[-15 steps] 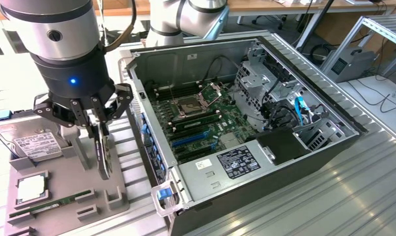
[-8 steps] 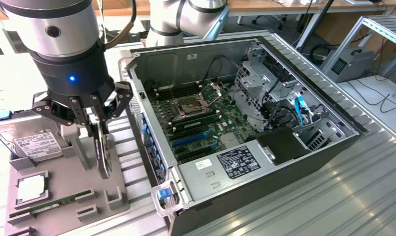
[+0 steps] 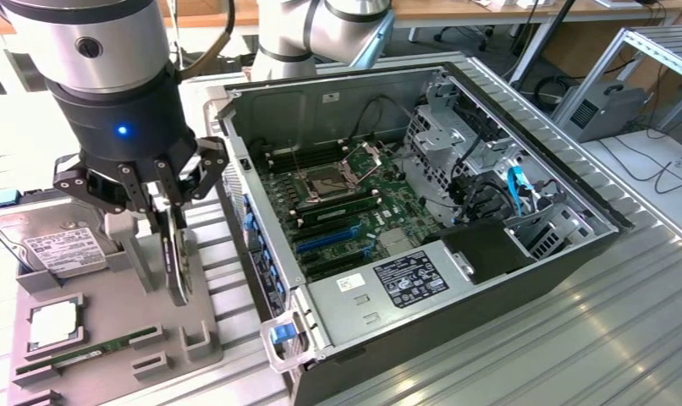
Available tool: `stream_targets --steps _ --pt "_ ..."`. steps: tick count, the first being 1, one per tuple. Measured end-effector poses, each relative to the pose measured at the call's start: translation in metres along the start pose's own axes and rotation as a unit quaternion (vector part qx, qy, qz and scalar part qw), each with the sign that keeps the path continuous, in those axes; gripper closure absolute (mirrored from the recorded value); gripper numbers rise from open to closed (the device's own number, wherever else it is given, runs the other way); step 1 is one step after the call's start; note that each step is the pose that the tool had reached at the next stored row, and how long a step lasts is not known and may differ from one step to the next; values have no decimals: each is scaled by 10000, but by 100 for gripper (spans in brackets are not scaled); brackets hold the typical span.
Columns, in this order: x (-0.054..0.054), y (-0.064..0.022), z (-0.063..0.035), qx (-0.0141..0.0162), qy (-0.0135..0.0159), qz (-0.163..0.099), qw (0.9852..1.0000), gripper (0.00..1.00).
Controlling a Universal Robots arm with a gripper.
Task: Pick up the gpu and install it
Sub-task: 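Pick up the gpu and move the gpu toward the slot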
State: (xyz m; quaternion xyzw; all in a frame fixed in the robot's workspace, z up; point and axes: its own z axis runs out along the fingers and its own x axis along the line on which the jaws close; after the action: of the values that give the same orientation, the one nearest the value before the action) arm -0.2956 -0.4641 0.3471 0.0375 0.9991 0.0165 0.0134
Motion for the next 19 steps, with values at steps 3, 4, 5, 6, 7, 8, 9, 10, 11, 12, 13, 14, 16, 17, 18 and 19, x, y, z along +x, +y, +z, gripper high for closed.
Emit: stream_targets --steps 3,4,5,6,7,8,9,10,11,12,13,14,16,17,18,19 --pt "0 0 -14 0 0 0 10000 73" --pt "0 1 -18 0 0 0 10000 73" --pt "0 1 -22 0 0 0 10000 73" --pt "-1 1 -27 0 0 0 10000 73" --pt "-1 1 -32 0 0 0 10000 73" --pt "-1 1 -38 1 1 0 10000 73" --pt "-1 2 -41 0 0 0 10000 73" --pt "-2 2 -47 0 0 0 10000 73" --pt "-2 2 -52 0 0 0 10000 73" --pt "-2 2 -61 1 1 0 10000 73" --pt "-3 3 -68 0 0 0 10000 73" --pt "-3 3 -76 0 0 0 10000 73" --pt "-3 3 -88 0 0 0 10000 73" --pt "-4 3 -93 0 0 0 10000 73" --pt "-4 4 -98 0 0 0 10000 73" --pt "-4 4 -104 0 0 0 10000 73"
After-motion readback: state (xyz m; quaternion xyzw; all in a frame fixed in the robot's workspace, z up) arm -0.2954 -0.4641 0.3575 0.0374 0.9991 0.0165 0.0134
